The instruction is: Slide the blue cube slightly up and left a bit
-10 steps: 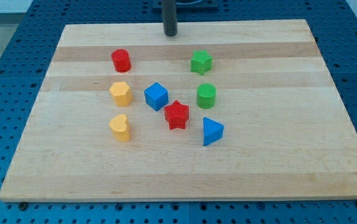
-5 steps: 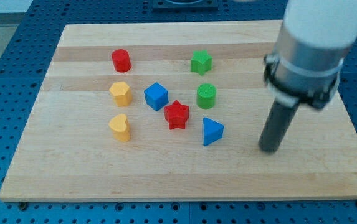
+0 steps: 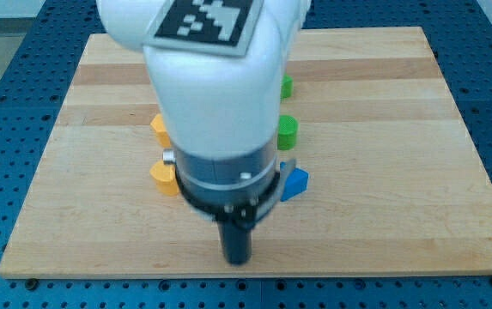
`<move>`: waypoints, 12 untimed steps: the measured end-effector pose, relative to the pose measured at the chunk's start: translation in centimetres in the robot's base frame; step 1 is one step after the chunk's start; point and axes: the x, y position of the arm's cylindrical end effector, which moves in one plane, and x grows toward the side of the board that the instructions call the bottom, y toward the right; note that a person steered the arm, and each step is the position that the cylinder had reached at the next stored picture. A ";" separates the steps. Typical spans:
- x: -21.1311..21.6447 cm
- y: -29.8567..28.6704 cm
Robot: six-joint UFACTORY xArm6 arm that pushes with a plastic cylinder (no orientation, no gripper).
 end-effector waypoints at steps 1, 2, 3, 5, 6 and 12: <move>-4.5 0.0; -4.5 -1.0; -4.4 -4.3; -10.7 -5.2; -11.2 -5.1; -16.5 -3.5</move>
